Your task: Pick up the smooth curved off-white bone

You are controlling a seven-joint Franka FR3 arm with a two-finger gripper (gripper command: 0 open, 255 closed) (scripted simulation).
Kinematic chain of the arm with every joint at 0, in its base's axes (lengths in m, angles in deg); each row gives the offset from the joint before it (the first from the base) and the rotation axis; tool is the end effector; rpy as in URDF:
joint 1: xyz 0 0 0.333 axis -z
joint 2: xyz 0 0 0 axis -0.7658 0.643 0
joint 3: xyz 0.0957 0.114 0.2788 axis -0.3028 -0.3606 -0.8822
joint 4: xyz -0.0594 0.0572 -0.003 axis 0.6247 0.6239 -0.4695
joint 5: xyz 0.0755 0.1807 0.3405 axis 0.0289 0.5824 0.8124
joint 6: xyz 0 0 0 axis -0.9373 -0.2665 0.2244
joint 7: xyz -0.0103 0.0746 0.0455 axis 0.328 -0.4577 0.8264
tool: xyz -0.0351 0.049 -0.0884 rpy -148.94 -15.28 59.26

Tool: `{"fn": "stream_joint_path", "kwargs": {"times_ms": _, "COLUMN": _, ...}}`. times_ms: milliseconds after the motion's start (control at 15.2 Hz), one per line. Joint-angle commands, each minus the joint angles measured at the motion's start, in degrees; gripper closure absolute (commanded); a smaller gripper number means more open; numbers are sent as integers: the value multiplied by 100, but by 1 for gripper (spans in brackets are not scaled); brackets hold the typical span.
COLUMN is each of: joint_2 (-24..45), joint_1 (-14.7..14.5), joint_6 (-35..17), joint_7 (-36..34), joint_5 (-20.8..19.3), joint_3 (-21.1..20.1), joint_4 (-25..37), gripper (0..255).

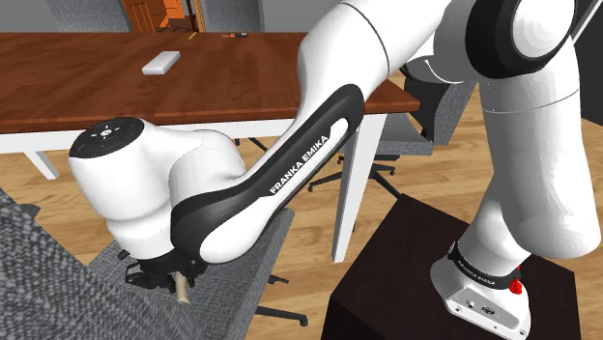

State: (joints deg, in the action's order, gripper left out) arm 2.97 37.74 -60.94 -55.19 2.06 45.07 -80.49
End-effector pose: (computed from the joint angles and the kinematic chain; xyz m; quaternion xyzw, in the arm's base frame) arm 0.4464 0.4838 0.3207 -0.9676 0.2482 -0.0423 0.0180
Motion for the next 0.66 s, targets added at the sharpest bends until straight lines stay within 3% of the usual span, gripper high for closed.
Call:
{"fn": "stream_joint_path", "kwargs": {"times_ms": 0, "joint_2": -76, "joint_1": 30, "joint_6": 112, "joint_7": 52, "joint_5": 73, "joint_3": -50, "joint_4": 50, "gripper": 255}}
{"fn": "stream_joint_path", "kwargs": {"times_ms": 594, "joint_2": -342, "joint_1": 127, "joint_6": 507, "joint_7": 224, "joint_5": 321, "joint_3": -211, "joint_4": 237, "gripper": 255}}
